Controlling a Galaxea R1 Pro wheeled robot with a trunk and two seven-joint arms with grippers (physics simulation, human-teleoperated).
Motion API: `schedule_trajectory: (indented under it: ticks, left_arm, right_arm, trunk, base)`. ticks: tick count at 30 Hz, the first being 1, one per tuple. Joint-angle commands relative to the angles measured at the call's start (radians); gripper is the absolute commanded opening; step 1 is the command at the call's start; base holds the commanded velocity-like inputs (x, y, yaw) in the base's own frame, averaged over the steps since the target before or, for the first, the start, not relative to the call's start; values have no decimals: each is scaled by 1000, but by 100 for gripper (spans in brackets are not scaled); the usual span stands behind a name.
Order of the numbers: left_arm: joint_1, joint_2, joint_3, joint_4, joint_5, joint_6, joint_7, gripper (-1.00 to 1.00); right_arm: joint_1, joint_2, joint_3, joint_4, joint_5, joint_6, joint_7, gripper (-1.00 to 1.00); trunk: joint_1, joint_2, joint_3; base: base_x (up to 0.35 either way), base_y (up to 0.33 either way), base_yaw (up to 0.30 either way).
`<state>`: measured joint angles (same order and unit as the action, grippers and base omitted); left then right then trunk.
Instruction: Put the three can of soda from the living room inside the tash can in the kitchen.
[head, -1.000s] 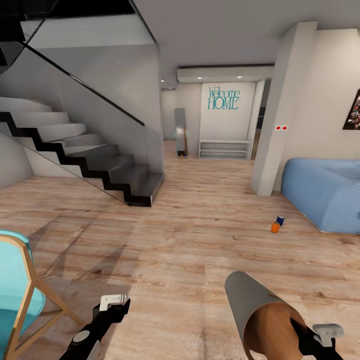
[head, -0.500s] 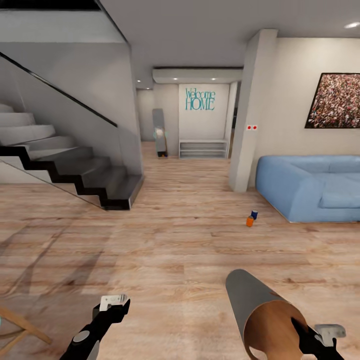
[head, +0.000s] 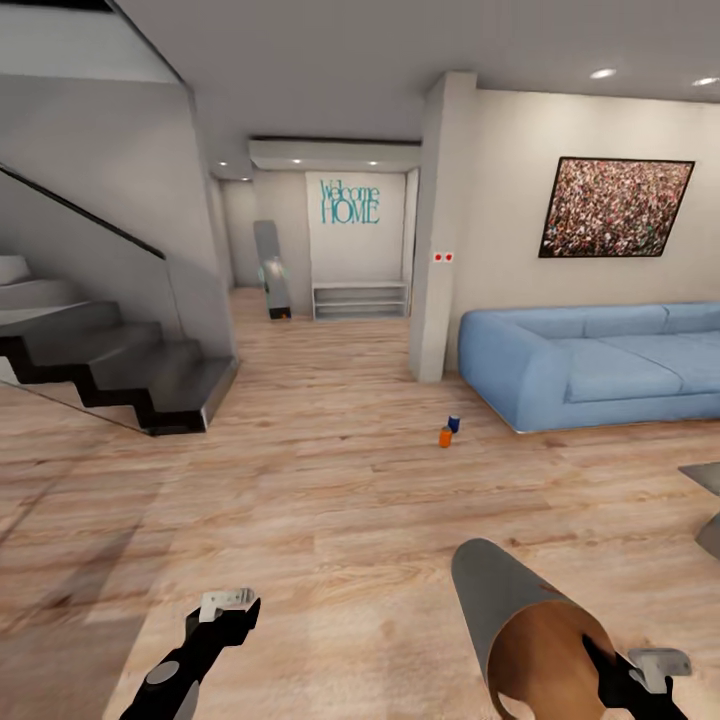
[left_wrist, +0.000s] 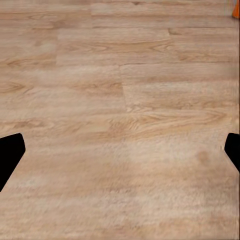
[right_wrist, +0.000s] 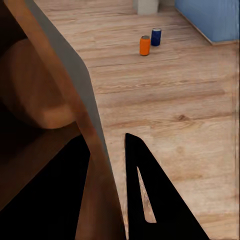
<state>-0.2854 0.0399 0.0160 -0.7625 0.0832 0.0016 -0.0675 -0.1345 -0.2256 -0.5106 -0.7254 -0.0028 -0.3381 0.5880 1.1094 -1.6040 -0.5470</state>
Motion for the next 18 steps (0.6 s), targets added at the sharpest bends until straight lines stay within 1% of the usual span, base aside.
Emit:
schedule_trajectory:
  ticks: [1, 18]
  left_arm:
    - [0, 0, 0, 0, 0, 0, 0, 100]
    - [0, 0, 1, 0, 0, 0, 0, 100]
  right_arm:
    - [-1, 0, -2, -2, -10, 1, 7, -100]
    - [-1, 0, -2, 0, -10, 1, 3, -100]
  trunk:
    - [0, 0, 1]
    - [0, 0, 13]
  base:
    - [0, -287, -244]
    - [0, -288, -243]
